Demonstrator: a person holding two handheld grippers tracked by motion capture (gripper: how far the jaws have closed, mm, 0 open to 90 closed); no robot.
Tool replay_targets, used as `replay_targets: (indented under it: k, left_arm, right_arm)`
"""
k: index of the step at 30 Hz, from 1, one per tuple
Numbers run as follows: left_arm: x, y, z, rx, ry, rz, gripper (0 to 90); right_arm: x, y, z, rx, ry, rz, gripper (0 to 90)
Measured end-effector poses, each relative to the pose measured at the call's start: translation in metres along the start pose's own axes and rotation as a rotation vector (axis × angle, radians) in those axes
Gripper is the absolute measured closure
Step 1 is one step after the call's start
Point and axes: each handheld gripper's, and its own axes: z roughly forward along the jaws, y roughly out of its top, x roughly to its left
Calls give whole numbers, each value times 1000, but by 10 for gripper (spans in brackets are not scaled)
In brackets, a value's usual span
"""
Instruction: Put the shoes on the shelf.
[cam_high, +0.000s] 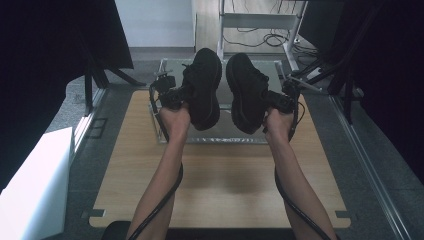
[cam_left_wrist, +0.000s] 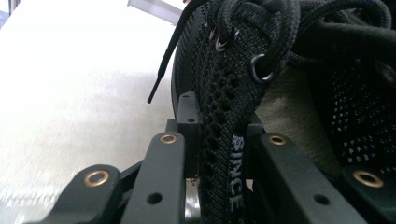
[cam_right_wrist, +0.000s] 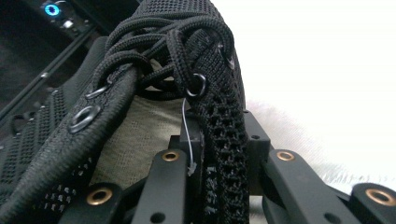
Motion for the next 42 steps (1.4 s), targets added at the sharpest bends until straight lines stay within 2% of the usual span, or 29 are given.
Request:
replay_targets:
  k: [8, 12, 15, 18, 25, 28, 30, 33, 36, 38, 40, 41, 42]
  left_arm:
    - [-6, 9, 15, 25, 55, 4, 767]
    - [-14, 14, 22, 35, 109, 43, 763]
    - [-19, 18, 25, 45, 129, 52, 754]
    - [-24, 21, 29, 58, 160, 81, 732]
    - [-28, 21, 36, 65, 168, 84, 700]
    - [-32, 21, 39, 73, 167, 93, 673]
    - [-34, 21, 40, 83, 164, 107, 652]
    - [-33, 22, 42, 95, 143, 102, 606]
    - [-30, 23, 43, 100, 94, 92, 496]
    - [-27, 21, 43, 95, 50, 83, 434]
    - [-22, 19, 41, 72, -3, 52, 400]
    - [-21, 19, 40, 72, -8, 52, 400]
    - [-20, 19, 38, 69, -23, 56, 398]
  right_arm:
    - [2, 11, 14, 0, -79, -40, 761]
    - [4, 14, 20, 0, -107, -50, 760]
    - [9, 17, 27, 12, -141, -77, 758]
    - [17, 18, 33, 16, -187, -133, 751]
    - [29, 17, 41, 25, -236, -187, 715]
    - [31, 16, 44, 29, -242, -192, 686]
    - [31, 16, 47, 31, -234, -194, 655]
    - [29, 16, 48, 31, -204, -184, 592]
    - [22, 18, 48, 42, -131, -135, 491]
    - [17, 19, 48, 43, -62, -109, 418]
    - [15, 18, 48, 40, -34, -120, 396]
    - [15, 18, 46, 30, 2, -117, 379]
    - [15, 19, 45, 32, 9, -112, 369]
